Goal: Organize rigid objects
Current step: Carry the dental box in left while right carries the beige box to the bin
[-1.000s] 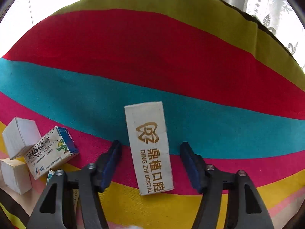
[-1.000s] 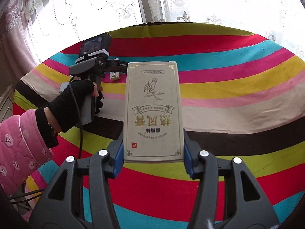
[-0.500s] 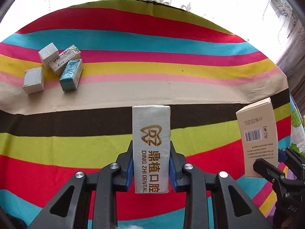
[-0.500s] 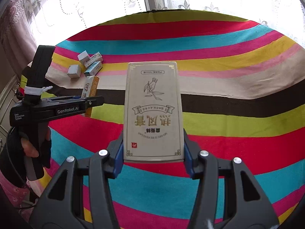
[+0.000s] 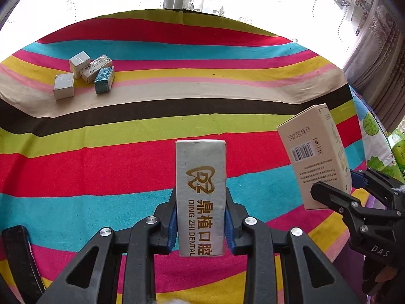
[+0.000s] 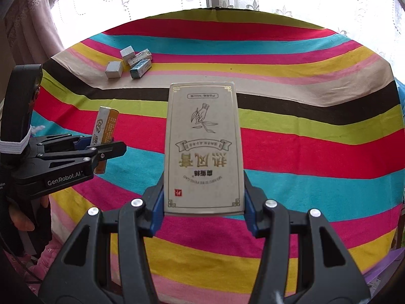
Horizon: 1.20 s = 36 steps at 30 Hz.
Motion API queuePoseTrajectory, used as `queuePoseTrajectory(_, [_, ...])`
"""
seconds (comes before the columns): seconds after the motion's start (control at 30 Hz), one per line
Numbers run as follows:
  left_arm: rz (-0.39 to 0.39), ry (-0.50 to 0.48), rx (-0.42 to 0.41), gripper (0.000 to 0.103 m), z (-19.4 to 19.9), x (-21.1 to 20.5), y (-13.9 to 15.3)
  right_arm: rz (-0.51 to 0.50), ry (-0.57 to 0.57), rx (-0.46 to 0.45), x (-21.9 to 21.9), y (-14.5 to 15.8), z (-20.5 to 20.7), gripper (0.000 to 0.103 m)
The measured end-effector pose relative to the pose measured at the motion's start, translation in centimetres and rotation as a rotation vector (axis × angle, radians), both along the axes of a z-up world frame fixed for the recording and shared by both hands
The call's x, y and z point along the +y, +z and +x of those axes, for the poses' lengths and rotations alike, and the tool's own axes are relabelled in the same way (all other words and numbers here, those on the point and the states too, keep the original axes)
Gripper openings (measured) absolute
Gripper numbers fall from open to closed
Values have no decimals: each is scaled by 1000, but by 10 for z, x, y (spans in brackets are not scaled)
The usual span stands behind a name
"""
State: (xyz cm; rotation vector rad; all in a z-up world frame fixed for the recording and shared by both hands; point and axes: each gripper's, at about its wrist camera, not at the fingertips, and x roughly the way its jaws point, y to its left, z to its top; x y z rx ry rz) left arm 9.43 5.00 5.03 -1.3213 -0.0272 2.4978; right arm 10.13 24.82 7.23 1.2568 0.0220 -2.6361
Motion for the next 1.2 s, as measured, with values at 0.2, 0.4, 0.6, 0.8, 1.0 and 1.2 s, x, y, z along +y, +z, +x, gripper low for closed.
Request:
queuePoseTrajectory(0.2, [-5,-22,21,31,21,5,8,9,4,21,2,11,16,55])
queuePoseTrajectory(0.4, [-6,-39,40,31,35,10,14,10,-1,34,11,17,31,55])
queuePoseTrajectory(0.6, [-19,-76,63,31,45,24,22,14,-9,51,21,24,43,55])
queuePoseTrajectory(0.8, [-38,-124,86,31,58,45,31,31,-35,56,43,29,61,55])
queuePoseTrajectory(1.0, [-60,-195,101,31,71,77,37,42,-74,47,71,30,80,55])
queuePoseTrajectory(1.2, [-90,-301,117,31,90,121,42,43,-129,30,103,28,101,55])
